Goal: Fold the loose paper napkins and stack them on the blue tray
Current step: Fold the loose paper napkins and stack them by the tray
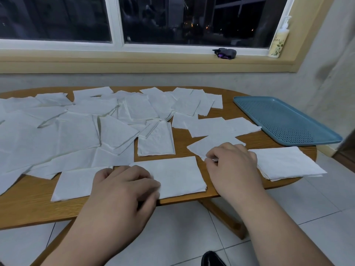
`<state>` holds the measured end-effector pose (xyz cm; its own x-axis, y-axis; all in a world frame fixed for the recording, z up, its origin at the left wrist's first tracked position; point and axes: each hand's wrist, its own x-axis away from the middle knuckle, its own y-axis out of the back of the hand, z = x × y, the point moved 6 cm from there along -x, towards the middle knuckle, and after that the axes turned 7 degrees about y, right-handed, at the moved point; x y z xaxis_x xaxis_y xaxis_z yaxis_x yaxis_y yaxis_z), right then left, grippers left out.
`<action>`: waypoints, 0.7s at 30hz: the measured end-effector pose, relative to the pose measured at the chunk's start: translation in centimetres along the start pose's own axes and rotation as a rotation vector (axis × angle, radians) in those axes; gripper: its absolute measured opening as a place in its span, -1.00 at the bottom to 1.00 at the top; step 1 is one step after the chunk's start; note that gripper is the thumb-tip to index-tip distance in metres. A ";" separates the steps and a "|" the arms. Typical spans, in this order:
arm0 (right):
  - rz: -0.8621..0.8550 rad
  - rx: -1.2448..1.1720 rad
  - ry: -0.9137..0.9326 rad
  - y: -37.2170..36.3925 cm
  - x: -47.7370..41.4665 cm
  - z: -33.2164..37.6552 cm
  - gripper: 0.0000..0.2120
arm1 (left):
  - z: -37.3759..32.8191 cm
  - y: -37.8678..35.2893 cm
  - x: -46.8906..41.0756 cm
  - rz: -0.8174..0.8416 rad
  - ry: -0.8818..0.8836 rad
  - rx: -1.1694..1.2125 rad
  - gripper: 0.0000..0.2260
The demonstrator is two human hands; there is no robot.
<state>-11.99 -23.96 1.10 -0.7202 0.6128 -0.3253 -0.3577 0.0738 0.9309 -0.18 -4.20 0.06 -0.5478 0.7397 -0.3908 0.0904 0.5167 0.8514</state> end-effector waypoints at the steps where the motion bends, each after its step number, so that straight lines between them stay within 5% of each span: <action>1: -0.021 0.000 -0.002 0.0 0.1 0.0 -0.77 | 0.0 0.0 0.0 -0.001 -0.001 -0.001 -0.82; 6: -0.110 -0.096 -0.004 0.2 0.2 -0.2 -0.83 | 0.1 0.0 0.0 -0.009 -0.008 -0.022 -0.80; 11: -0.278 -0.493 -0.085 2.4 0.6 -0.3 -0.90 | 0.2 0.2 -0.1 -0.051 0.020 0.013 -0.80; 21: -0.262 -1.422 -0.032 4.2 2.2 3.6 -0.95 | -0.3 2.4 -0.2 -0.112 0.169 0.346 -0.32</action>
<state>-12.96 -19.48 4.89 -0.5360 0.7231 -0.4358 -0.7656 -0.6338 -0.1100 -0.09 -3.19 2.29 -0.6967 0.6040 -0.3870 0.2811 0.7262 0.6273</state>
